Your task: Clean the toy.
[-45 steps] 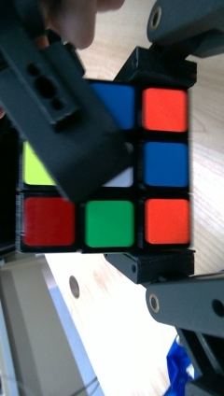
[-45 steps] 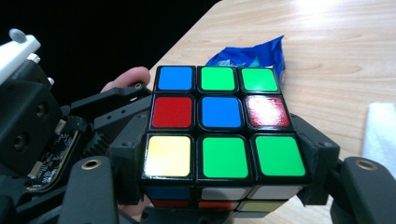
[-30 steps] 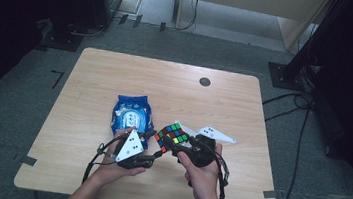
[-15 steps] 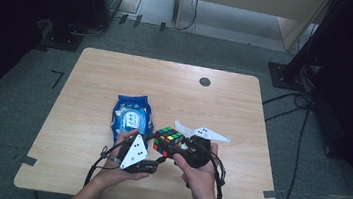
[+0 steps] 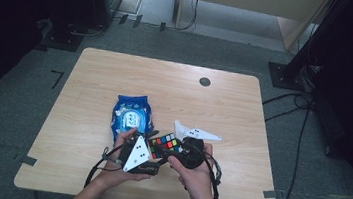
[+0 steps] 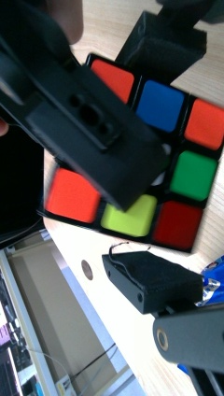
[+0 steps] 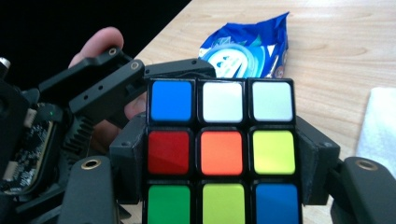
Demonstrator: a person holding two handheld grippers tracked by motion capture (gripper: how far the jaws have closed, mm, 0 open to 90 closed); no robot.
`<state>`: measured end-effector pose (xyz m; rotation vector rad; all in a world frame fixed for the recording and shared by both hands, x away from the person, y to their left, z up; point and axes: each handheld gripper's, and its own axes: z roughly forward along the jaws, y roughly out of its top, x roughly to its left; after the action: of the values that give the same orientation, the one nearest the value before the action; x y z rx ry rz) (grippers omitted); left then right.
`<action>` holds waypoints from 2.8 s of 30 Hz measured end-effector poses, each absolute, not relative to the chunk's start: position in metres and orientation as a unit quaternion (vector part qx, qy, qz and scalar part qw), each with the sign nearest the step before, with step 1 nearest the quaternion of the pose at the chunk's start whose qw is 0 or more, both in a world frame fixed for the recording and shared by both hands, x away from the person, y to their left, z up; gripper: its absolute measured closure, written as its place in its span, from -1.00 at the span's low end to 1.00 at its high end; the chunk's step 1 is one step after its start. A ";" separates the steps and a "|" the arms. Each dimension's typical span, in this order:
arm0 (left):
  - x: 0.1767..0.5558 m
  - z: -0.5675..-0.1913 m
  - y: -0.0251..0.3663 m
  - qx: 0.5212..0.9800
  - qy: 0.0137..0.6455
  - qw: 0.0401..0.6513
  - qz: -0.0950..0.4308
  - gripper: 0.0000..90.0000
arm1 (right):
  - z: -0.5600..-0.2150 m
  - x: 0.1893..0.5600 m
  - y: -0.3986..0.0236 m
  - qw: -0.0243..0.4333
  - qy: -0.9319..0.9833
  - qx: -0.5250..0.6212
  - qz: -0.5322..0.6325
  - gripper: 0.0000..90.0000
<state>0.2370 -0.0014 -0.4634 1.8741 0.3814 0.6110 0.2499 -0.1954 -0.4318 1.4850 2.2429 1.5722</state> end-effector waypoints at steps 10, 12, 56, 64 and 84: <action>0.238 -0.471 -0.002 0.794 0.163 0.525 0.260 -0.30 | -0.431 0.250 -0.198 0.018 0.713 0.482 0.508 -0.24; 0.237 -0.470 -0.002 0.793 0.159 0.525 0.264 -0.28 | -0.431 0.250 -0.199 0.016 0.711 0.482 0.512 -0.24; 0.261 -0.457 0.041 0.758 0.254 0.553 0.234 -0.24 | -0.520 0.299 -0.256 0.173 0.791 0.444 0.384 0.27; 0.261 -0.459 0.039 0.761 0.251 0.554 0.226 -0.24 | -0.520 0.299 -0.256 0.193 0.783 0.460 0.371 0.32; 0.257 -0.467 0.024 0.776 0.235 0.547 0.210 -0.24 | -0.417 0.254 -0.243 0.140 0.701 0.368 0.594 0.95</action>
<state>0.2566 0.0244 -0.4667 1.8387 0.5562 0.4981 0.2538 -0.2435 -0.4168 1.0639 2.0263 1.7179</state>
